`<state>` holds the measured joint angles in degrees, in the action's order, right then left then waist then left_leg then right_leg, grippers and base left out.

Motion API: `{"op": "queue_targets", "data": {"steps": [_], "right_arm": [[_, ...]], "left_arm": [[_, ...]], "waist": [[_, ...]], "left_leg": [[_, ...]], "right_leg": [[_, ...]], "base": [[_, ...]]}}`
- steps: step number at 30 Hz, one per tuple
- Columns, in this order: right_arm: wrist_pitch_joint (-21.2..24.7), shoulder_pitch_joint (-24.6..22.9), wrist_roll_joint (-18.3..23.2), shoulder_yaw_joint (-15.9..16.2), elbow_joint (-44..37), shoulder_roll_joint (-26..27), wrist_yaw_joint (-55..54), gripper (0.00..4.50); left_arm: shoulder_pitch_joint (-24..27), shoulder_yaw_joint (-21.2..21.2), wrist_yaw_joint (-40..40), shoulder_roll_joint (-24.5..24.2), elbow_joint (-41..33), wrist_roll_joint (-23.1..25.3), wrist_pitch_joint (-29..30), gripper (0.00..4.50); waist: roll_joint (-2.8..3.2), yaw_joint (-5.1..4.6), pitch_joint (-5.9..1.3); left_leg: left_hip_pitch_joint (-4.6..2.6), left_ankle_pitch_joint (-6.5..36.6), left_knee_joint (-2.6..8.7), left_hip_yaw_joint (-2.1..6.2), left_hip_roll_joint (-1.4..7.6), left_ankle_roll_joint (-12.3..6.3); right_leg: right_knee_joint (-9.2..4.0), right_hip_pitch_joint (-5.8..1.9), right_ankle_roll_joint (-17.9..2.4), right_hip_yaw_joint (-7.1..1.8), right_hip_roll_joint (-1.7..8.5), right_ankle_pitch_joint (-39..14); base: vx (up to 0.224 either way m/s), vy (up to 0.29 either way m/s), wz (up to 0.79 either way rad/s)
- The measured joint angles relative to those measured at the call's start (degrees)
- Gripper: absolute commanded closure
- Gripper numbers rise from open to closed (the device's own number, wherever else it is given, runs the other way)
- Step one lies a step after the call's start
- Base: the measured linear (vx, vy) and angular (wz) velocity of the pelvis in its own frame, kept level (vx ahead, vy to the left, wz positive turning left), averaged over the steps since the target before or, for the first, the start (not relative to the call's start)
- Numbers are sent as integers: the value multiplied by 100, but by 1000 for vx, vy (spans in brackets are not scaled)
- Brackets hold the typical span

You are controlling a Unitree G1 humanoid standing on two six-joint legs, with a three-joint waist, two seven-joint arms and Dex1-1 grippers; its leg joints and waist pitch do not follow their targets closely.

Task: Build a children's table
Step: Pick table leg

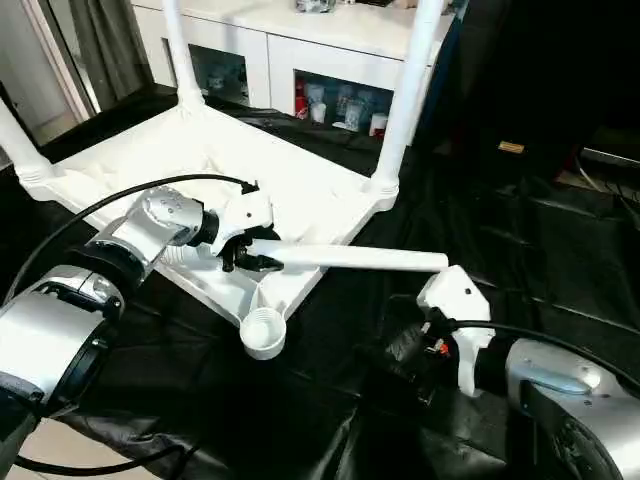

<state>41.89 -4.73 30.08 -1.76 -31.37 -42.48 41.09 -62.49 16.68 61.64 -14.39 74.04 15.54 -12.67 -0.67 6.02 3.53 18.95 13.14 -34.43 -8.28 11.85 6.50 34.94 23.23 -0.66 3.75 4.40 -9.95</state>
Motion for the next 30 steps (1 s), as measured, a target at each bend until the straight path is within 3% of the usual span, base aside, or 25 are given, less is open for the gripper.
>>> {"op": "queue_targets", "data": {"steps": [6, 10, 13, 16, 20, 23, 26, 30], "right_arm": [[-20, 54, -73, 21, 58, 36, -19, 0], [-247, 384, -66, -121, 234, 501, -315, 0], [-377, 802, 162, -637, 460, 936, -717, 0], [-489, 1064, 320, -909, 612, 1249, -968, 0], [-508, 1277, 540, -890, 1005, 1739, -1096, 0], [-491, 1540, 691, -785, 1266, 1954, -984, 0], [-433, 1777, 837, -472, 1414, 2066, -732, 0], [-318, 2045, 1031, -386, 1632, 2168, -492, 0]], "left_arm": [[-38, 1, -71, -32, 2, 52, -3, 248], [-67, -268, -132, -78, 10, -140, 86, 254], [-292, -1127, -366, -93, 15, -932, 439, 255], [-788, -1953, -575, -207, -226, -1755, 739, 259], [-1066, -2781, -753, -172, -795, -2713, 1154, 260], [-798, -3285, -838, 141, -1413, -3408, 1890, 260], [-408, -3457, -971, 640, -2202, -3993, 2662, 260], [147, -3409, -1180, 956, -3393, -4476, 3361, 260]], "waist": [[3, -74, -2], [8, -104, -3], [-12, -84, 10], [-45, -69, 26], [-67, -67, 28], [-121, -66, 48], [-212, -36, 84], [-274, -32, 99]], "left_leg": [[0, 0, 0, -1, 0, -1], [1, -5, -1, -1, -1, -7], [12, -9, -1, 1, -1, -1], [12, -9, 6, 1, 1, 1], [11, -14, 9, -6, 0, -15], [9, -27, 7, -7, 1, -29], [15, -34, 0, -6, 8, -25], [20, -36, -3, -14, 9, -28]], "right_leg": [[0, 0, 0, 0, 0, 0], [2, 3, -1, 1, 0, 1], [5, 13, -8, 4, 0, 5], [3, 13, -8, 8, 0, 4], [1, 13, -12, 6, 4, 0], [17, 15, -13, 6, 6, -1], [27, 20, -18, 13, 5, 0], [30, 27, -22, 8, 7, 2]], "base": [[0, 0, 0], [0, 0, 0], [0, 0, 0], [0, 0, 0], [0, 0, 0], [0, 0, 0], [0, 0, 0], [0, 0, 0]]}}
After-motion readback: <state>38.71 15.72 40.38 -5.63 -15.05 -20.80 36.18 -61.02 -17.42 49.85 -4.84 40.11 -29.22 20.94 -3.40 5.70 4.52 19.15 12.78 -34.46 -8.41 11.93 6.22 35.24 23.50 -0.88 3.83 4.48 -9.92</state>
